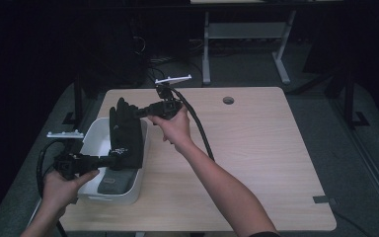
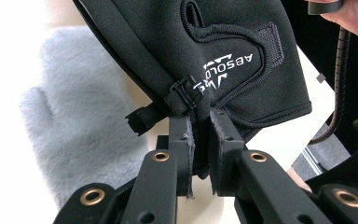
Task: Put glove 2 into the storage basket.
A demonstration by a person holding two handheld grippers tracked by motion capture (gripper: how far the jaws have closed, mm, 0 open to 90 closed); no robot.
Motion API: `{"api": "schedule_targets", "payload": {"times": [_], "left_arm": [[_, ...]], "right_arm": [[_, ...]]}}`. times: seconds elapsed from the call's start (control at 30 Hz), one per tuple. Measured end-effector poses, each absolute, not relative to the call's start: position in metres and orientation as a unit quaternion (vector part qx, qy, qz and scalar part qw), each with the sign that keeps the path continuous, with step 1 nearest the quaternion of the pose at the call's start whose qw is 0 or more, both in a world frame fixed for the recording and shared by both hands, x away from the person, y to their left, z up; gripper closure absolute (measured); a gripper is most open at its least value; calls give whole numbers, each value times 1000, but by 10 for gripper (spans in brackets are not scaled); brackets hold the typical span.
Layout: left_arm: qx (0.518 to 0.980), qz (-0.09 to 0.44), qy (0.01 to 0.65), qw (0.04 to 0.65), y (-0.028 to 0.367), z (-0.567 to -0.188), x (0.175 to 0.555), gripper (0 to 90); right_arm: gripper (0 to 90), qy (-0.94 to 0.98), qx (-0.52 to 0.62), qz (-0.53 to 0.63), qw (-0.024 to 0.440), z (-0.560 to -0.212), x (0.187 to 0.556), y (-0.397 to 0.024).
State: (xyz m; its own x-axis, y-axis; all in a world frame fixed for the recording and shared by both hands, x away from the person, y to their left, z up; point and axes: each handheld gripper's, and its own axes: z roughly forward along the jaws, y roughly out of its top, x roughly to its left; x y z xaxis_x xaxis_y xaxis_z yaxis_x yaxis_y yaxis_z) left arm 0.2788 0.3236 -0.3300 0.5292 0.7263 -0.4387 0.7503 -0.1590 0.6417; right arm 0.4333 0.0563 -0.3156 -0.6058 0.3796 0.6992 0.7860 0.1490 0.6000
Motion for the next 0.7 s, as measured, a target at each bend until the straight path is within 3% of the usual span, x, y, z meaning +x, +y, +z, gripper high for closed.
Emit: {"api": "schedule_targets", "payload": {"times": [0.7], "left_arm": [[751, -21, 513, 417, 359, -349, 270, 814]], "right_arm": [[809, -746, -397, -491, 211, -347, 434, 92]]}}
